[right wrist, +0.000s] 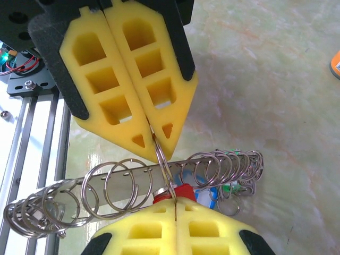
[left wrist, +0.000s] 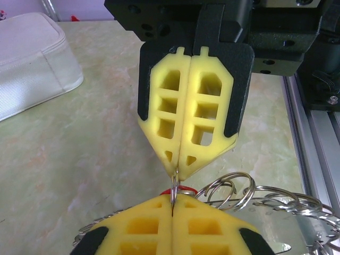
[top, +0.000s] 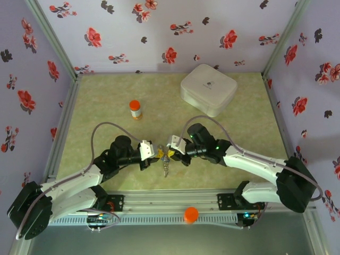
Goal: Put the keys on the keyring
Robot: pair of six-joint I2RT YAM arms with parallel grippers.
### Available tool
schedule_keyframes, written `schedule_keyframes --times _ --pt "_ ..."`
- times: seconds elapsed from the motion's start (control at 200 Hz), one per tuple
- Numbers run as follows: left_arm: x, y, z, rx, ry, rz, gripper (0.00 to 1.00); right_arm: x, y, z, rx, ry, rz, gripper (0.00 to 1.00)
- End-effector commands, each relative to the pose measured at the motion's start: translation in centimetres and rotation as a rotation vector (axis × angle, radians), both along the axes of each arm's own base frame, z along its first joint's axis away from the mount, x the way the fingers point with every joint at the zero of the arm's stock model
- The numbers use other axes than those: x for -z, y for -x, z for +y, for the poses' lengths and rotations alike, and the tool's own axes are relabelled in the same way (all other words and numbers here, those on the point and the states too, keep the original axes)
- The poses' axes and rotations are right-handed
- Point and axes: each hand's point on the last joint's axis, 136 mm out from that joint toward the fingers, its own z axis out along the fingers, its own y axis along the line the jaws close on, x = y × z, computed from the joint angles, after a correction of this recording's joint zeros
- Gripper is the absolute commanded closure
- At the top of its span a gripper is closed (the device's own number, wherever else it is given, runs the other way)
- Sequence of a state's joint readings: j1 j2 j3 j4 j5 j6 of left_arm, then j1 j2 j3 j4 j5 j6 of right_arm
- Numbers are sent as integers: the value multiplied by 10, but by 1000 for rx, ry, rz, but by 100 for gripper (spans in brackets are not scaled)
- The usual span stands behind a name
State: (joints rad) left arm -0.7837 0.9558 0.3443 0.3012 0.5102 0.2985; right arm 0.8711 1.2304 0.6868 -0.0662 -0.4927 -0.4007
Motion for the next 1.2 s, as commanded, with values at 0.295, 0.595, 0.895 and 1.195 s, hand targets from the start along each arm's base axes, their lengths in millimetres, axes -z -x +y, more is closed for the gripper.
schedule_keyframes --times 0.295,0.595,0.895,1.195 --pt "-16 3 -4 26 60 -46 100 8 -6 -5 18 80 4 100" --pt "-17 3 -4 26 64 -44 100 6 -5 7 6 45 38 100" --pt "-18 2 -5 16 87 -27 100 -21 -6 -5 33 -53 -65 82" --pt "-18 2 -6 14 97 -20 100 -30 -2 9 -11 -132 -17 79"
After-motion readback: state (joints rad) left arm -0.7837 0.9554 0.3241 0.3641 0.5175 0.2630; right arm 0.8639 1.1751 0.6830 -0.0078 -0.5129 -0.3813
